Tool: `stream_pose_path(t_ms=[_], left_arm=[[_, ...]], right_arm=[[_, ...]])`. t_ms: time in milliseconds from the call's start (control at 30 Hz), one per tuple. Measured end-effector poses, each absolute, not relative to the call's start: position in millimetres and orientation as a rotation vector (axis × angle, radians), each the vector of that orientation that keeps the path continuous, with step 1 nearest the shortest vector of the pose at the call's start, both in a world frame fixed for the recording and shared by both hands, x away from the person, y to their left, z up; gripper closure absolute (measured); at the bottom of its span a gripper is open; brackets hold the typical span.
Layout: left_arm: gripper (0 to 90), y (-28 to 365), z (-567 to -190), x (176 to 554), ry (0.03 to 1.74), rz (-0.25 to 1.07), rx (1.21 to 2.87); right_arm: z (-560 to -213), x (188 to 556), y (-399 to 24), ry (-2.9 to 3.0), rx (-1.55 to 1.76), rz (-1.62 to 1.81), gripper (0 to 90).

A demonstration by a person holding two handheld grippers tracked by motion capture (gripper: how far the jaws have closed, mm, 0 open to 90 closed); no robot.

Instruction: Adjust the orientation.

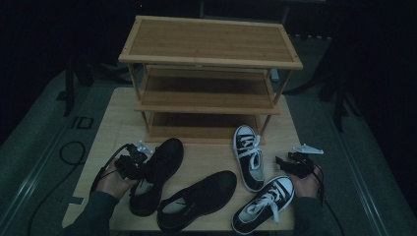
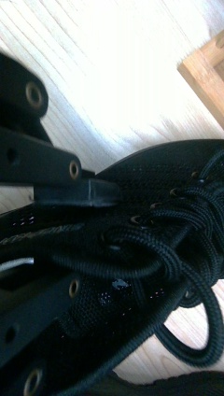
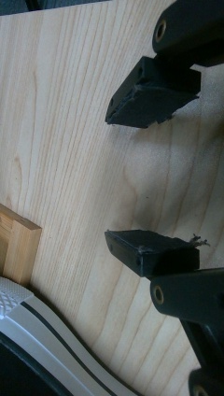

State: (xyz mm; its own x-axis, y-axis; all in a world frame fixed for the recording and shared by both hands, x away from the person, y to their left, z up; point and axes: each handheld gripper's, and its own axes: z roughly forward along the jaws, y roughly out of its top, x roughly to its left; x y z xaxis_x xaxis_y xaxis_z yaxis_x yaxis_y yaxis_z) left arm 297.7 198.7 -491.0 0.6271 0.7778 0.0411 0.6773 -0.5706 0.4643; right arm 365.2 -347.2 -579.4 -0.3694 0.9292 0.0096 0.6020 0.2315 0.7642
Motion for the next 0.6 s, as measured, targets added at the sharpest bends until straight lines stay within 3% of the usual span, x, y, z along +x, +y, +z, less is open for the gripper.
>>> stream_pose_path(t_ms=[600], left_arm=[[82.9,208.4,-487.0,301.9,1.176,0.355,2.376]], right_arm=[[-579.3,365.2,-347.3,2.059,1.403,0.964,36.6]])
